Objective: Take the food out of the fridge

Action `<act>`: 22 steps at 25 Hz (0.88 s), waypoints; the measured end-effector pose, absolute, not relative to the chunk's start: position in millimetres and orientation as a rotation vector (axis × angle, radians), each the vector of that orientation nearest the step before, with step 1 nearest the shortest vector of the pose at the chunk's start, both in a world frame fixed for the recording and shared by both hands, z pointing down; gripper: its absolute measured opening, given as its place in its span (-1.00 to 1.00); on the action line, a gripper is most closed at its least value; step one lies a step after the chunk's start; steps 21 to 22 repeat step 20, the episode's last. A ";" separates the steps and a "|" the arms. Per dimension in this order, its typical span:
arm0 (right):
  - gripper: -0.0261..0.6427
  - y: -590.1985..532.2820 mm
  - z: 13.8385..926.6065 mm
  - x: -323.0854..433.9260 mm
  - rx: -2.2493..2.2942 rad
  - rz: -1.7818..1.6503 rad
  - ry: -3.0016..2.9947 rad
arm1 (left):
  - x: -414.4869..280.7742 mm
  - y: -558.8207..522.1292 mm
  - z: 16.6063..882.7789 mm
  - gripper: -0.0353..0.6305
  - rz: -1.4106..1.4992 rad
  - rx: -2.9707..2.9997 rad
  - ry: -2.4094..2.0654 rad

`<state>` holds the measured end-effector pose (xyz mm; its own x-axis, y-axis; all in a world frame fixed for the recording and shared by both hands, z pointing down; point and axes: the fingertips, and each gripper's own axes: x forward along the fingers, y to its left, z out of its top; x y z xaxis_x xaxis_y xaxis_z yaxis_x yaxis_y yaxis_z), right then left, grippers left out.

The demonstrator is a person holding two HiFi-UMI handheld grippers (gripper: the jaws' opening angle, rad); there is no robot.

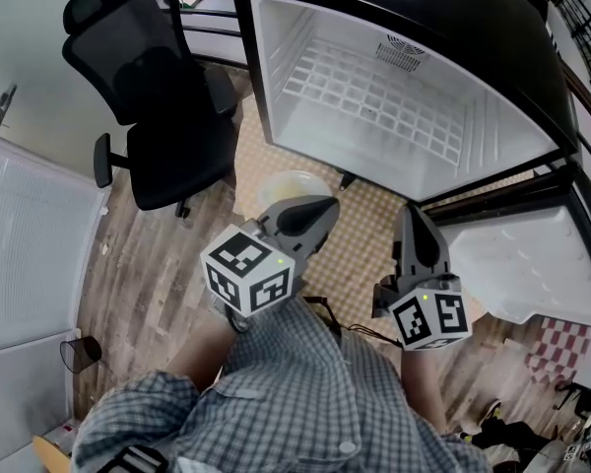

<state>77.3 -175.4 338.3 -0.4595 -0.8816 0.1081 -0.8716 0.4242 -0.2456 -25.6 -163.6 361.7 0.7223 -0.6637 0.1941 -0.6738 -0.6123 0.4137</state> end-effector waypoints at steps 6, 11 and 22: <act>-0.89 -176.2 342.3 75.3 -1.609 -0.433 2.639 | -19.2 -159.0 364.5 -0.88 0.047 2.466 -0.999; -0.89 -177.6 346.7 75.8 -1.602 -0.453 2.651 | -21.3 -159.5 363.7 -0.88 0.062 2.479 -1.008; -0.89 -176.9 350.2 70.7 -1.574 -0.473 2.684 | -14.0 -151.3 365.1 -0.88 0.018 2.439 -0.952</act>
